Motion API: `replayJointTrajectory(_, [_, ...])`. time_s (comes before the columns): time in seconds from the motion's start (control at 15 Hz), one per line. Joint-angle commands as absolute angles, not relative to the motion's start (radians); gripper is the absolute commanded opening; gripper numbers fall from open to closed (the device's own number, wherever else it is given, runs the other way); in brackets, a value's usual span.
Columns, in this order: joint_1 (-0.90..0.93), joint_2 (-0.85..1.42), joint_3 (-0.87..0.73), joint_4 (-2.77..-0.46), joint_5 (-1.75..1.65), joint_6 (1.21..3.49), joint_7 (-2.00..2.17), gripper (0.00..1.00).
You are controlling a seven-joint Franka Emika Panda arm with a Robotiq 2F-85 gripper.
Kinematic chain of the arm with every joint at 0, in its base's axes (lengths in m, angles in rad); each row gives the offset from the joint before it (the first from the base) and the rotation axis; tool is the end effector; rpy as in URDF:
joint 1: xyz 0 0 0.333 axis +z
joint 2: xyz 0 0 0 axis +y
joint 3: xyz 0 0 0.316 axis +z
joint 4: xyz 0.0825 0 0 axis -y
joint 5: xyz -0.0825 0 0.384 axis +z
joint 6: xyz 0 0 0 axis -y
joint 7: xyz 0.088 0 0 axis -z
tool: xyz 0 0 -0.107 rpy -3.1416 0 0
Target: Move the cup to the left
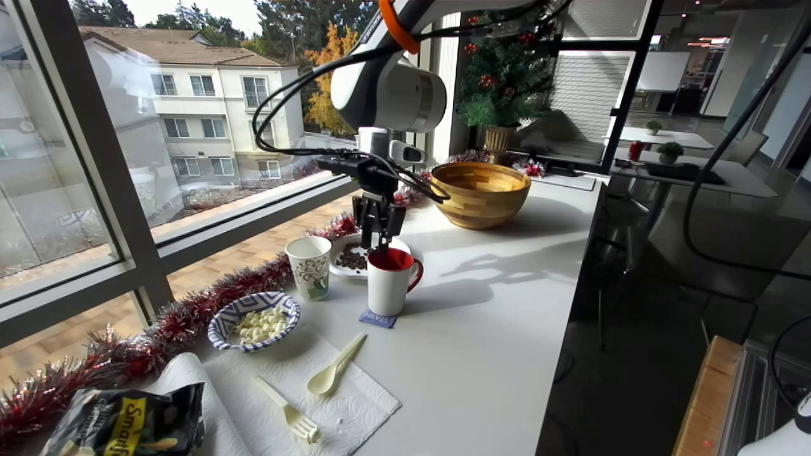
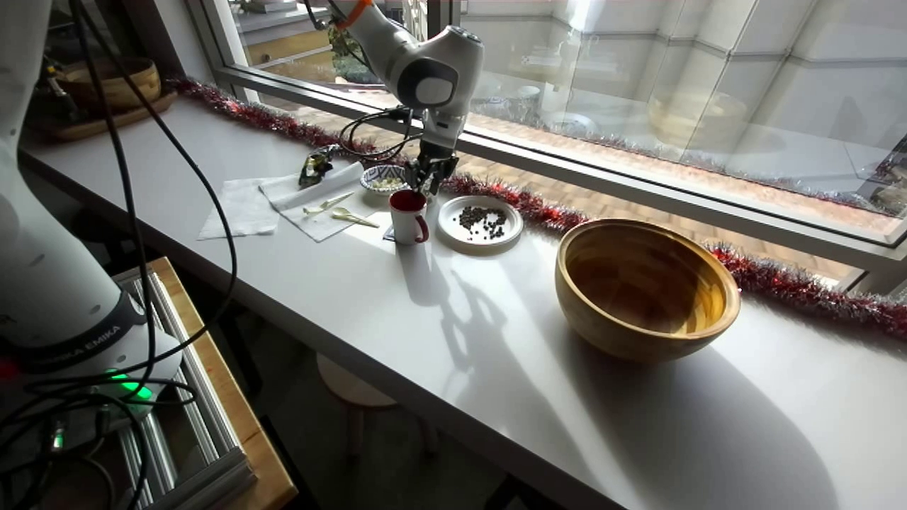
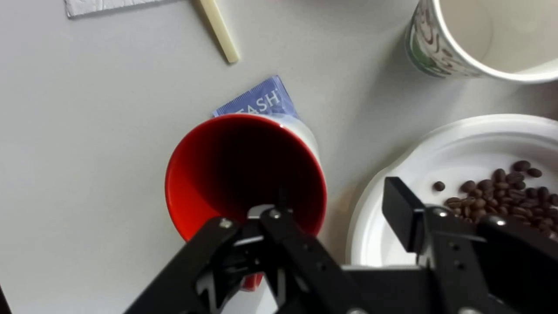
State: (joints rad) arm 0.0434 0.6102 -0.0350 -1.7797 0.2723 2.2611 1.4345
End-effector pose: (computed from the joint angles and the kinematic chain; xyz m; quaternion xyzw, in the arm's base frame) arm 0.6453 0.0140 0.2038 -0.6896 0.7160 0.1059 0.0251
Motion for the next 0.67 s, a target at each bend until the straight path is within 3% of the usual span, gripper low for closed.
replayJointTrajectory(0.0, [0.050, 0.516, -0.025, -1.877, 0.274, 2.351, 1.350, 0.88])
replayJointTrajectory(0.13, [0.055, 0.445, -0.017, -1.946, 0.265, 2.380, 1.279, 0.99])
replayJointTrajectory(0.6, [0.096, 0.191, -0.018, -2.229, 0.152, 2.410, 1.035, 1.00])
